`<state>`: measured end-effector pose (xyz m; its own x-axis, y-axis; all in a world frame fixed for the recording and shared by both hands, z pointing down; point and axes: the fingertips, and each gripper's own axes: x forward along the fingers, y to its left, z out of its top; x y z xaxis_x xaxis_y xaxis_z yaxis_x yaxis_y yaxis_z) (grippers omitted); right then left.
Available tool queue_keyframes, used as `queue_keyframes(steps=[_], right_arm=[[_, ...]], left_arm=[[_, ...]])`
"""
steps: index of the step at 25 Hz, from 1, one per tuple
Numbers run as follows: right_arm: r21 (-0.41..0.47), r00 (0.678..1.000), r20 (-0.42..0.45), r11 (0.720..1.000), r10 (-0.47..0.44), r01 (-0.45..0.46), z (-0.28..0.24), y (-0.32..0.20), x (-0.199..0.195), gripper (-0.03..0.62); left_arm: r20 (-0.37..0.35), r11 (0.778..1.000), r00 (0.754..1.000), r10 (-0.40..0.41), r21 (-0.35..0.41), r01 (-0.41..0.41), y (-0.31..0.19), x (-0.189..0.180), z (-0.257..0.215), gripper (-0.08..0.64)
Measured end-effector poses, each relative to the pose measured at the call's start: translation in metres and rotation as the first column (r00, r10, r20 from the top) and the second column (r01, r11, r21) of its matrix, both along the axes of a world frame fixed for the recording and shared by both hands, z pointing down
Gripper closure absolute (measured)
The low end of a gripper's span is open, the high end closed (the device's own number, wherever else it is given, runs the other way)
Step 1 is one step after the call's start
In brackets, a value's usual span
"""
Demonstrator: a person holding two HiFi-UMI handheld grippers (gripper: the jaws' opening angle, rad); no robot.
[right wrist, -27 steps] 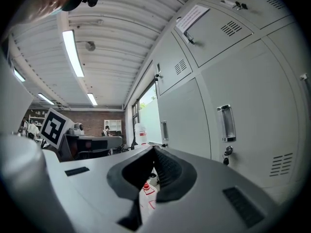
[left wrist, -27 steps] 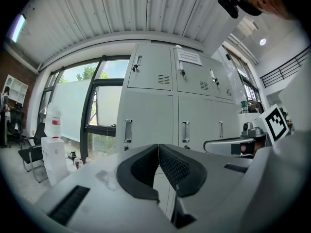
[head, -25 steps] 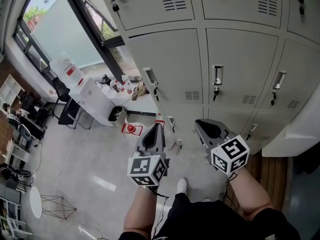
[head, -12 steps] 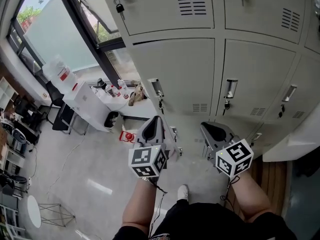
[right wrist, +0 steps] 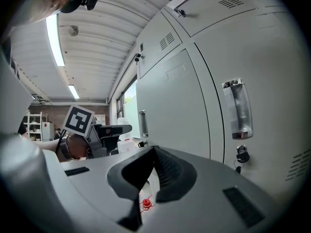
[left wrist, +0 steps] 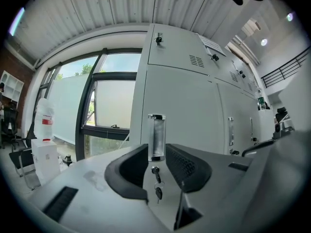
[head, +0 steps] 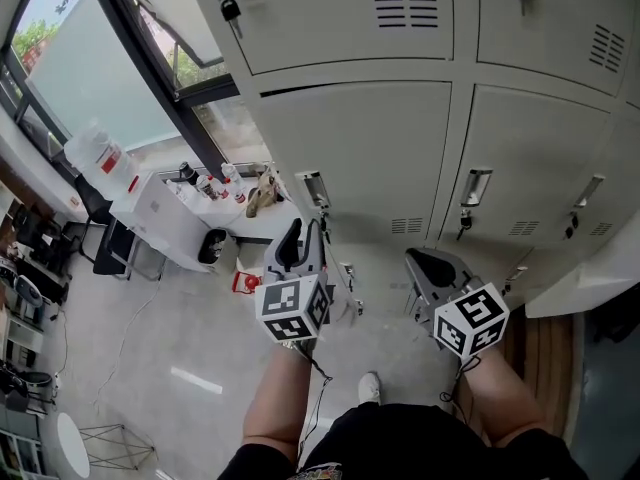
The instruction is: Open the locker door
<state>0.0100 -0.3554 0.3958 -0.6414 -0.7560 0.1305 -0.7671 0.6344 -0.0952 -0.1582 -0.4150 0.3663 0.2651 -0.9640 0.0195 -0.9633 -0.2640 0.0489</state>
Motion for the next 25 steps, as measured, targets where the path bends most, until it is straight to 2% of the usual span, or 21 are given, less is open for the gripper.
queue_keyframes(steps=[6,9,18,25], right_arm=[[-0.009,0.999,-0.005,0.999,0.051,-0.051,0.005,-0.015,-0.001,0.538],[-0.011,0.997,-0.005,0.997,0.072,-0.072,0.006,-0.02,-0.001,0.538],[-0.023,0.992,-0.014,0.992,0.127,-0.128,0.011,-0.029,0.008,0.538],[-0.03,0.991,-0.014,0.99,0.134,-0.134,0.014,-0.034,0.004,0.538]], left_arm=[[0.001,1.0,1.0,0.014,0.006,-0.014,-0.031,-0.007,0.0,0.355],[0.022,1.0,0.999,0.026,0.011,-0.026,-0.045,-0.006,-0.001,0.319],[0.019,0.997,0.998,0.062,0.035,-0.063,-0.065,-0.005,-0.002,0.301],[0.015,0.995,0.996,0.091,0.046,-0.092,-0.065,-0.002,-0.002,0.307]])
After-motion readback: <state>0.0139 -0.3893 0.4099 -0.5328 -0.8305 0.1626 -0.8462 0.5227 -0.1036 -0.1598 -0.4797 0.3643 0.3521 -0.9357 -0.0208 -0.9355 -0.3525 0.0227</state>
